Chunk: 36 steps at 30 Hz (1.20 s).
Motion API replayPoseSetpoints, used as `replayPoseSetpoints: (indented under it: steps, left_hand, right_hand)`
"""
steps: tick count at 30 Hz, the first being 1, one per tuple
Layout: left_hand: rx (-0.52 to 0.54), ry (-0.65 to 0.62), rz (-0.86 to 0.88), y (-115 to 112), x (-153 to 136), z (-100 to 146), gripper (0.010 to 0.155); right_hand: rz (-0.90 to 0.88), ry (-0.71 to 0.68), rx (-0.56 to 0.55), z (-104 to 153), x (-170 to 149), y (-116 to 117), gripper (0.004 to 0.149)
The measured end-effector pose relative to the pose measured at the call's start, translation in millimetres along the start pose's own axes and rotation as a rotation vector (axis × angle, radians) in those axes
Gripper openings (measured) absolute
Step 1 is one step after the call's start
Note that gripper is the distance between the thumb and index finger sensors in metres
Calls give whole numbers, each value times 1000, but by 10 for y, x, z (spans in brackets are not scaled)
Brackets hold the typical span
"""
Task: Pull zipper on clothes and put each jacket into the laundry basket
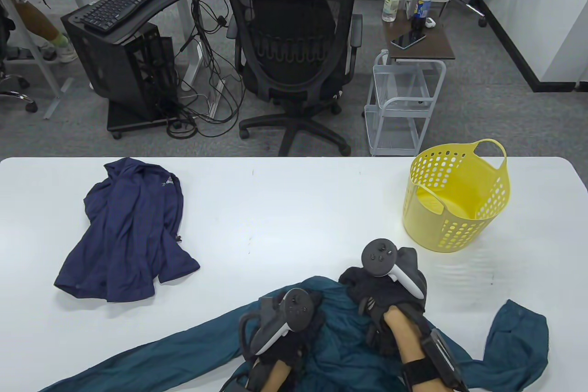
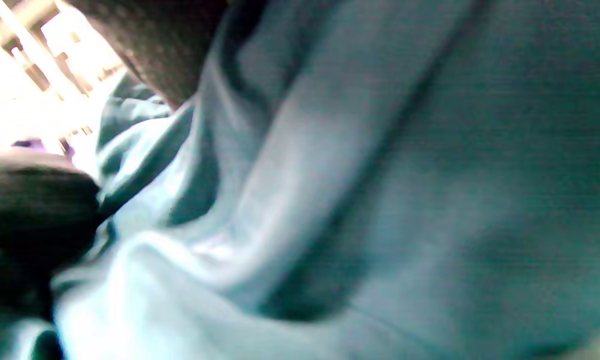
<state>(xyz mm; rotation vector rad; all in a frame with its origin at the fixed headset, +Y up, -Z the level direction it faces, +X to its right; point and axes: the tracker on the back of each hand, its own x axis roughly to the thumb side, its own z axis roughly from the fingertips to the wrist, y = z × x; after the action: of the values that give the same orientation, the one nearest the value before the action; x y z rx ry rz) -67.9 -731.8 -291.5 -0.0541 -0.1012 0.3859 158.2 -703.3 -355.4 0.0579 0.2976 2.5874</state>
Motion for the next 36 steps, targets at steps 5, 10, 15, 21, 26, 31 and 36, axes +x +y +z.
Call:
replayPoseSetpoints:
  steps: [5, 10, 15, 21, 26, 31, 36]
  left_hand:
    - [236, 42, 302, 384, -218, 189, 73]
    - [283, 50, 329, 547, -420, 204, 68]
    - [169, 139, 305, 501, -438, 176, 62]
    - [-111, 98, 119, 324, -295, 101, 64]
    - [-304, 38, -74, 87, -188, 30, 75]
    - [-357, 32, -162, 19, -120, 27, 81]
    - [-418, 29, -221, -32, -81, 37, 86]
  right_hand:
    - [-87, -215, -378, 460, 147, -352, 36]
    - [4, -553, -537, 1043, 175, -153, 36]
    - [210, -622, -264, 1237, 51, 391, 36]
    - [309, -522, 113, 1129, -112, 669, 43]
    - [59, -455, 150, 1052, -169, 331, 49]
    - [-89, -264, -160, 957, -226, -19, 45]
    - [110, -60, -97, 696, -24, 230, 63]
